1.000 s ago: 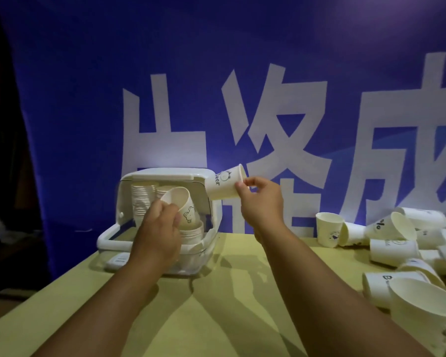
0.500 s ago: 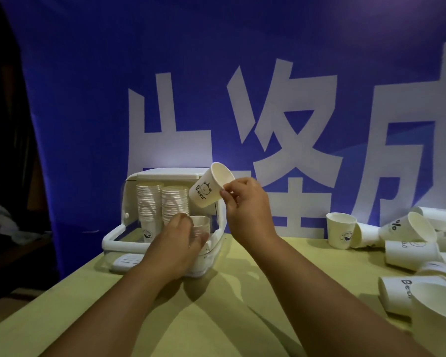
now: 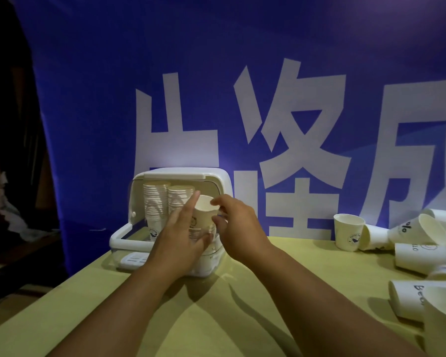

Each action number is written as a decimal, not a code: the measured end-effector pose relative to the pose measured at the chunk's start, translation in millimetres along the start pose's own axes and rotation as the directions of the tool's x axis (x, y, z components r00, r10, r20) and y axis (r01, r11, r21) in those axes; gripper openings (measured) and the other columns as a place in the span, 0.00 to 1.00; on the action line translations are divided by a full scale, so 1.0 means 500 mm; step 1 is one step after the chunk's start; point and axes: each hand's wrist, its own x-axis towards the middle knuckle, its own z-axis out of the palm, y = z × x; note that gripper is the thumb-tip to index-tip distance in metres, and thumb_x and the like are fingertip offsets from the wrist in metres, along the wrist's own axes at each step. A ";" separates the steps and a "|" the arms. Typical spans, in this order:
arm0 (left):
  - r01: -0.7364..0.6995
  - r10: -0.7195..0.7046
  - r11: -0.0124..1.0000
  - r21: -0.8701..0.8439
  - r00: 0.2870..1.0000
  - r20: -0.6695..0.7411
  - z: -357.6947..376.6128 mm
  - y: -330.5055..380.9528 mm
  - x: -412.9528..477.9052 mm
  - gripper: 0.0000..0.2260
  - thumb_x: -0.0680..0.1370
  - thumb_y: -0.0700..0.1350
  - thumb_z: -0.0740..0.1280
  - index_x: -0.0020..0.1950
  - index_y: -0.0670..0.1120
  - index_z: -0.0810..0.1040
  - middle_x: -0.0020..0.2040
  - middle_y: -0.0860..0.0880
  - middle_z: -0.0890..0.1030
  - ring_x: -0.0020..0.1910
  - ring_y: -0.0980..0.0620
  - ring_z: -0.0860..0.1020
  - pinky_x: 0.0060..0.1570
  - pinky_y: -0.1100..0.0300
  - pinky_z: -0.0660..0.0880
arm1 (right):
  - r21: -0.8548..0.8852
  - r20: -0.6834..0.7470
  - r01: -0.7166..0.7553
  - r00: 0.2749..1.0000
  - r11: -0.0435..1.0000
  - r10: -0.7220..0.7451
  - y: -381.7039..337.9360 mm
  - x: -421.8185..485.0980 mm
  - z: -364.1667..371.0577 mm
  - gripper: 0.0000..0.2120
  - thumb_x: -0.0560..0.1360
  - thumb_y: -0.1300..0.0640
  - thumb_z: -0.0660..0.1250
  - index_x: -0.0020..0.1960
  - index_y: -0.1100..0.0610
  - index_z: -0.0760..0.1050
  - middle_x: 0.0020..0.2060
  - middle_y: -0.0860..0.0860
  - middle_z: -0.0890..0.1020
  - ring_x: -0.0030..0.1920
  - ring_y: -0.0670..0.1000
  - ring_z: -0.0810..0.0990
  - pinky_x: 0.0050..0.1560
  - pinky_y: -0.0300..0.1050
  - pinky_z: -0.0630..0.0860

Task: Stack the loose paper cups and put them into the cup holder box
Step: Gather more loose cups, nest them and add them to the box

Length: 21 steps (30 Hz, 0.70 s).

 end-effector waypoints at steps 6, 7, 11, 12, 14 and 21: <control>0.114 -0.116 0.992 0.058 0.992 0.048 0.006 -0.012 0.003 0.26 0.82 0.57 0.63 0.78 0.51 0.66 0.78 0.51 0.66 0.73 0.49 0.69 0.66 0.52 0.71 | -0.154 0.180 0.016 0.984 0.988 0.012 0.042 -0.021 0.019 0.27 0.78 0.66 0.67 0.72 0.47 0.70 0.67 0.48 0.76 0.64 0.50 0.76 0.64 0.43 0.73; 0.115 -0.117 0.993 0.038 0.992 0.047 0.006 -0.014 0.003 0.24 0.83 0.57 0.61 0.78 0.50 0.67 0.76 0.51 0.69 0.71 0.50 0.70 0.64 0.55 0.71 | -0.157 0.184 0.012 0.983 0.988 0.018 0.045 -0.021 0.019 0.27 0.78 0.66 0.66 0.73 0.46 0.69 0.68 0.48 0.75 0.64 0.51 0.76 0.64 0.43 0.73; 0.088 -0.088 0.996 0.025 0.996 0.010 0.008 -0.018 -0.001 0.20 0.84 0.55 0.58 0.74 0.50 0.72 0.73 0.51 0.72 0.67 0.52 0.71 0.62 0.55 0.73 | -0.117 0.117 -0.028 0.992 0.993 0.042 0.044 -0.024 0.018 0.21 0.79 0.58 0.67 0.71 0.46 0.72 0.65 0.45 0.77 0.61 0.48 0.77 0.60 0.40 0.72; 0.067 -0.065 0.995 0.069 0.998 -0.026 0.006 -0.015 -0.002 0.19 0.84 0.55 0.59 0.73 0.51 0.73 0.72 0.52 0.71 0.68 0.51 0.70 0.63 0.53 0.73 | -0.098 0.079 -0.050 0.995 0.994 0.058 0.042 -0.024 0.015 0.19 0.79 0.57 0.68 0.69 0.47 0.74 0.63 0.45 0.79 0.57 0.46 0.78 0.57 0.38 0.73; -0.013 0.032 0.987 0.161 0.993 -0.117 -0.001 0.001 -0.004 0.16 0.82 0.55 0.63 0.68 0.52 0.76 0.69 0.52 0.73 0.66 0.50 0.70 0.62 0.50 0.74 | -0.083 -0.009 -0.100 0.995 0.991 0.100 0.041 -0.031 0.001 0.13 0.78 0.55 0.69 0.62 0.50 0.79 0.55 0.46 0.82 0.49 0.45 0.79 0.53 0.36 0.74; -0.198 0.205 0.975 0.102 0.977 -0.060 -0.006 0.108 -0.049 0.02 0.78 0.46 0.69 0.48 0.52 0.77 0.44 0.55 0.77 0.43 0.53 0.75 0.42 0.58 0.77 | -0.099 -0.144 -0.201 0.972 0.975 0.186 0.038 -0.118 -0.111 0.03 0.76 0.56 0.71 0.49 0.51 0.80 0.41 0.45 0.81 0.41 0.44 0.79 0.42 0.30 0.73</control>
